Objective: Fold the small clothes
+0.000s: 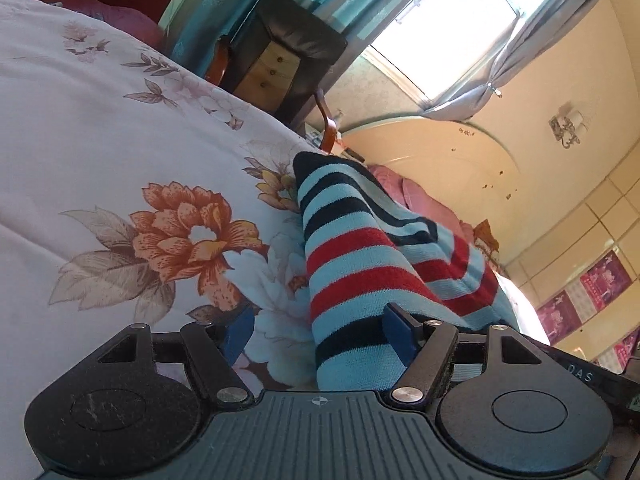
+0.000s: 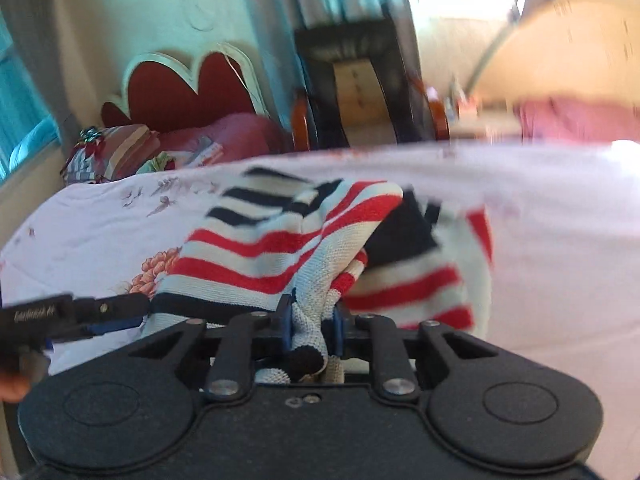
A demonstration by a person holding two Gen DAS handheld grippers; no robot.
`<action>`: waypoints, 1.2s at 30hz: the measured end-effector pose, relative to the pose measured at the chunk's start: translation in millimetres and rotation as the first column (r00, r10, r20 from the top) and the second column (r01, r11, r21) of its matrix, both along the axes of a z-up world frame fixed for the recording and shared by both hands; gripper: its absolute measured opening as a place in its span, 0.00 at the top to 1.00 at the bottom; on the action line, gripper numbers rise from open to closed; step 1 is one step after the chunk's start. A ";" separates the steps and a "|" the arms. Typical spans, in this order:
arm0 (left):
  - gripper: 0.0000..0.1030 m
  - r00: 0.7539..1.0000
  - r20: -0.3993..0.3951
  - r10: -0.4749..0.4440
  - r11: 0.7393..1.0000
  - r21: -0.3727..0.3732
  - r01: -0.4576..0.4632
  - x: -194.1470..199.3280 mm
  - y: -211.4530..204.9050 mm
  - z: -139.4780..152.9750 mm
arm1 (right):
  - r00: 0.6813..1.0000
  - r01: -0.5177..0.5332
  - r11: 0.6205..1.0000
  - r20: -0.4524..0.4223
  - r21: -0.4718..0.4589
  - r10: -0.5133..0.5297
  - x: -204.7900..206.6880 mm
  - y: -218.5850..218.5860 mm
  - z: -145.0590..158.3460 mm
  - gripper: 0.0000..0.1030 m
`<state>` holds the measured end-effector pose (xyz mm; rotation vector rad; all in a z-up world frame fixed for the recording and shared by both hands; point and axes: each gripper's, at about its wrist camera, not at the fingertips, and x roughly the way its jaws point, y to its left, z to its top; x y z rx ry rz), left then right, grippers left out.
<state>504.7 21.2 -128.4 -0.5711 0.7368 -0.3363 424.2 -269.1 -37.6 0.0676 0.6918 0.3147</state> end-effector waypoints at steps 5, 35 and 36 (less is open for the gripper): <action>0.32 0.996 0.013 -0.087 0.993 0.082 0.085 15.8 -43.2 3.7 | 0.992 0.024 0.998 0.122 -0.050 -0.018 -16.5 -22.9 13.5 0.83; 0.28 0.973 0.015 -0.231 0.929 0.301 0.216 91.0 -90.2 6.5 | 0.973 0.229 0.961 -0.028 0.158 -0.228 80.7 -102.8 -36.3 0.91; 0.28 0.972 0.016 -0.235 0.924 0.313 0.219 91.8 -93.4 4.9 | 0.977 0.204 0.975 0.040 0.093 -0.208 73.2 -95.5 -34.1 0.91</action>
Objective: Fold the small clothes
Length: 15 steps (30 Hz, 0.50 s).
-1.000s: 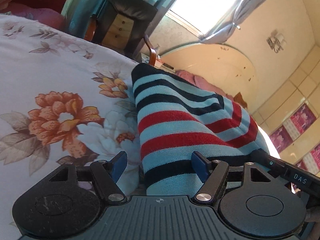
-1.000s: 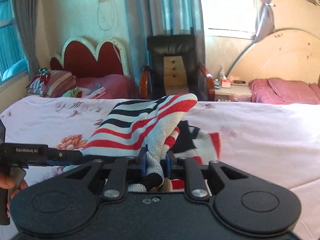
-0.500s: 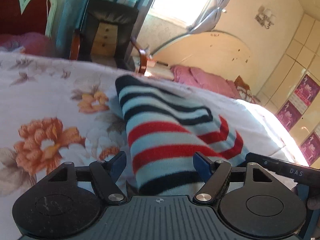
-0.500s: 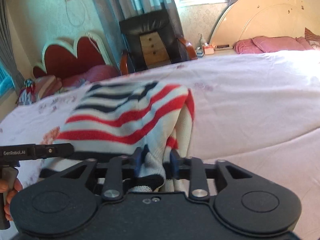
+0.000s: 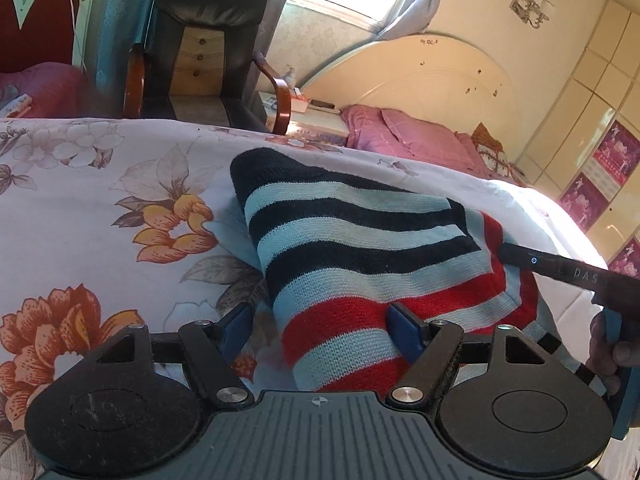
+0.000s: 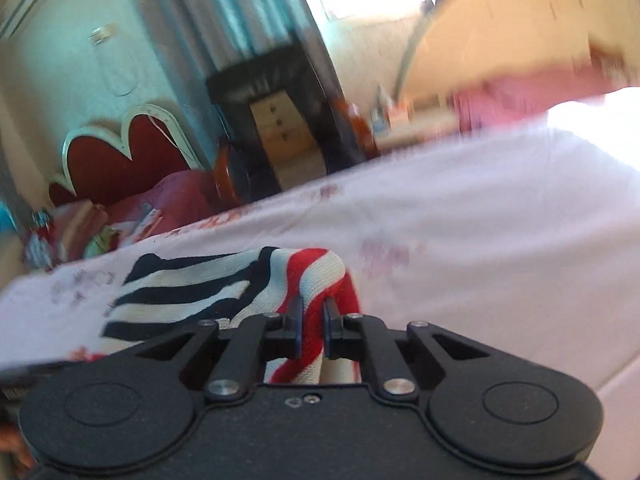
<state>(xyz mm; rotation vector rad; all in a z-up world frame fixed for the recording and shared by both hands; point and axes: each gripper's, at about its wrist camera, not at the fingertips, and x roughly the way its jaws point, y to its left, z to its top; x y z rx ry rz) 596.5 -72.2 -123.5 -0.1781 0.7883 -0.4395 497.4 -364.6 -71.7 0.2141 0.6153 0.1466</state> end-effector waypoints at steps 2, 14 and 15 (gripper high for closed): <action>0.28 1.000 0.001 -0.001 1.000 0.015 0.001 0.9 -5.8 -2.6 | 0.998 -0.036 0.984 0.035 -0.173 0.043 -5.6 15.2 -8.6 0.91; 0.28 0.971 0.198 -0.134 0.991 0.019 0.133 -35.4 -23.8 47.2 | 0.996 -0.011 0.981 0.084 -0.192 0.028 -10.1 10.6 20.9 0.84; 0.28 0.967 0.196 -0.160 0.987 0.050 0.153 -35.6 -33.8 45.7 | 0.997 -0.031 0.979 0.069 -0.203 0.046 -4.6 14.5 19.8 0.85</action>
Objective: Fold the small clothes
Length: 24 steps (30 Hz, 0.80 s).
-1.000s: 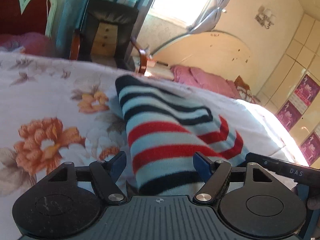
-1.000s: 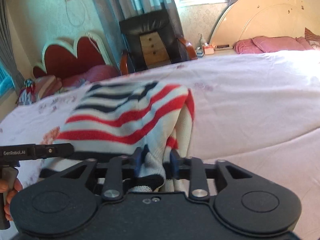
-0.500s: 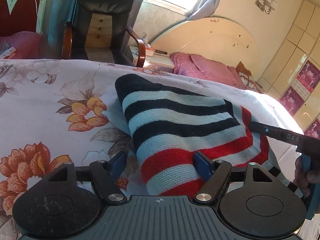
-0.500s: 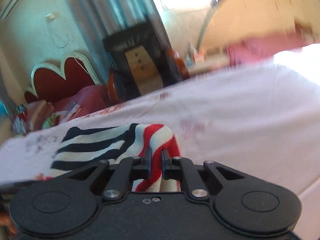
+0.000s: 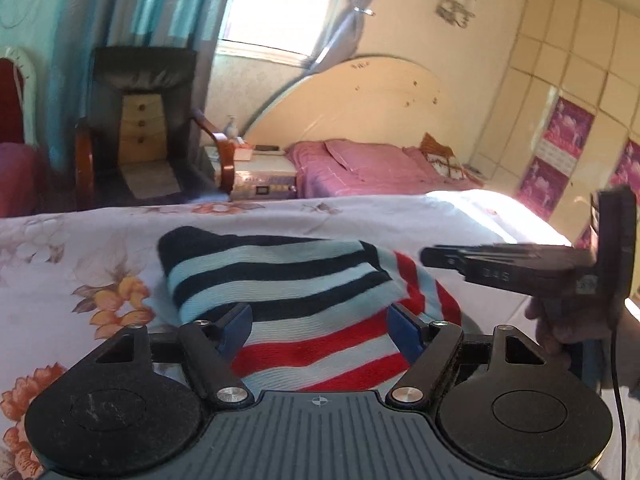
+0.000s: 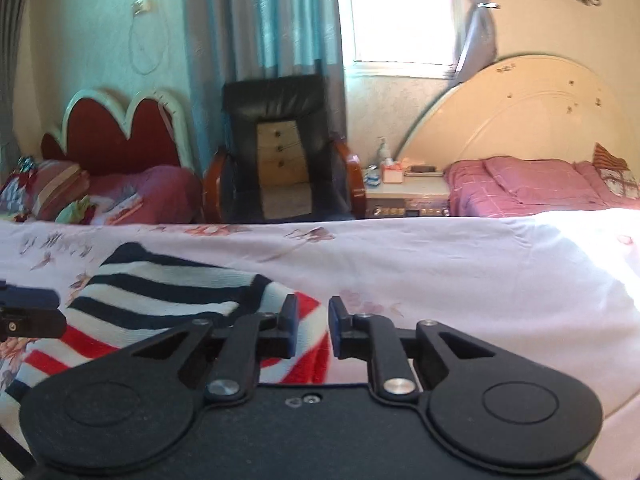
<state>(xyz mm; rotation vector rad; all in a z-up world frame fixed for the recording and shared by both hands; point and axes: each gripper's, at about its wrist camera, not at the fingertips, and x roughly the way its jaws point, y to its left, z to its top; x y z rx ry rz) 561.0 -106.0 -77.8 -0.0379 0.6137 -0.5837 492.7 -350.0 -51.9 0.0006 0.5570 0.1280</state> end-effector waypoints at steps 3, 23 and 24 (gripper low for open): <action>0.28 0.996 -0.068 -0.064 0.990 0.119 0.072 2.5 -26.7 -19.3 | 0.988 0.001 0.998 -0.156 -0.061 -0.011 26.6 11.4 -21.0 0.86; 0.28 0.994 0.076 -0.077 0.962 0.269 0.054 -120.5 -13.6 -4.8 | 0.976 -0.187 0.980 -0.129 -0.064 0.178 -122.0 21.0 -9.4 0.97; 0.28 0.995 0.069 -0.073 0.958 0.284 0.050 -123.6 -15.5 -7.8 | 0.976 -0.182 0.981 -0.137 -0.066 0.172 -122.3 22.6 -11.9 0.97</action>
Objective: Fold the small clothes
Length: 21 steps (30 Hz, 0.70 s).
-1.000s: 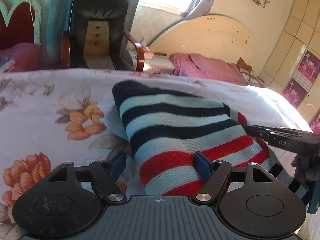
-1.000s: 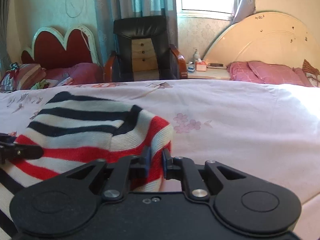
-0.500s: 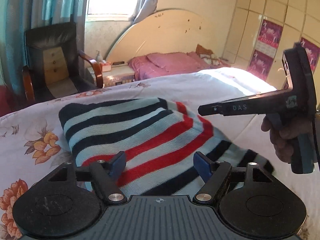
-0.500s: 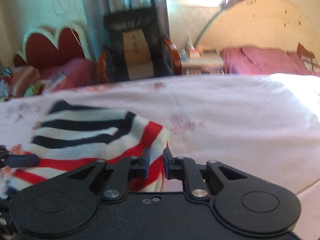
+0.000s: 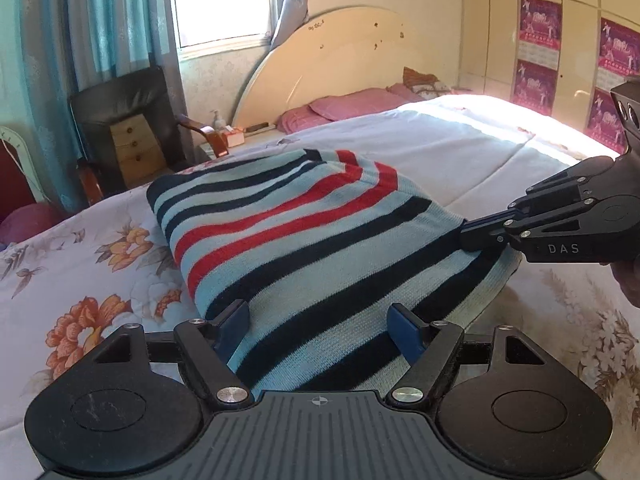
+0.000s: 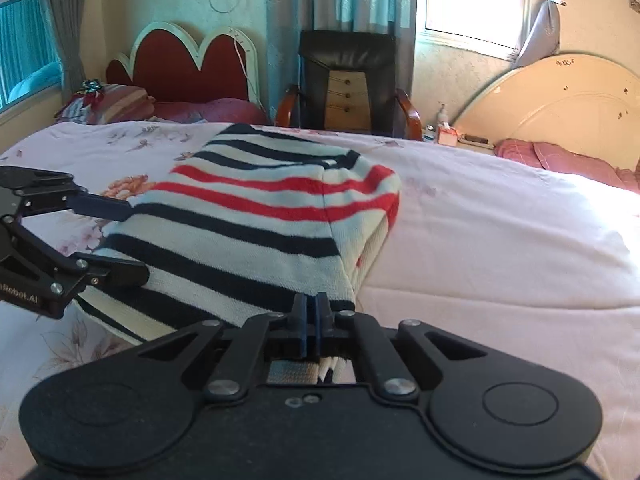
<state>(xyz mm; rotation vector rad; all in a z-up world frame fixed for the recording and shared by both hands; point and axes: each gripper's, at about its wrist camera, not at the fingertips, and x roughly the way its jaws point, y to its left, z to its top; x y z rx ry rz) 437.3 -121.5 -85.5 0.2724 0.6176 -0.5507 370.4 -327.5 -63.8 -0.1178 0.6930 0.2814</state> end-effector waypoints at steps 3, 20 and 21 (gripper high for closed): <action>0.28 1.000 -0.001 0.023 1.000 0.012 -0.023 -4.0 -0.4 -6.4 | 1.000 -0.011 0.997 0.004 -0.079 0.011 -7.7 11.0 -13.4 0.97; 0.28 0.986 -0.123 0.109 0.994 -0.001 -0.110 -34.7 41.4 -27.2 | 0.996 0.090 0.994 0.024 -0.056 -0.089 -34.5 3.6 -13.6 0.68; 0.28 0.989 -0.102 0.109 0.993 -0.024 -0.112 -38.4 49.7 -20.9 | 0.994 0.101 0.995 0.032 0.021 -0.102 -38.8 -6.3 -8.1 0.73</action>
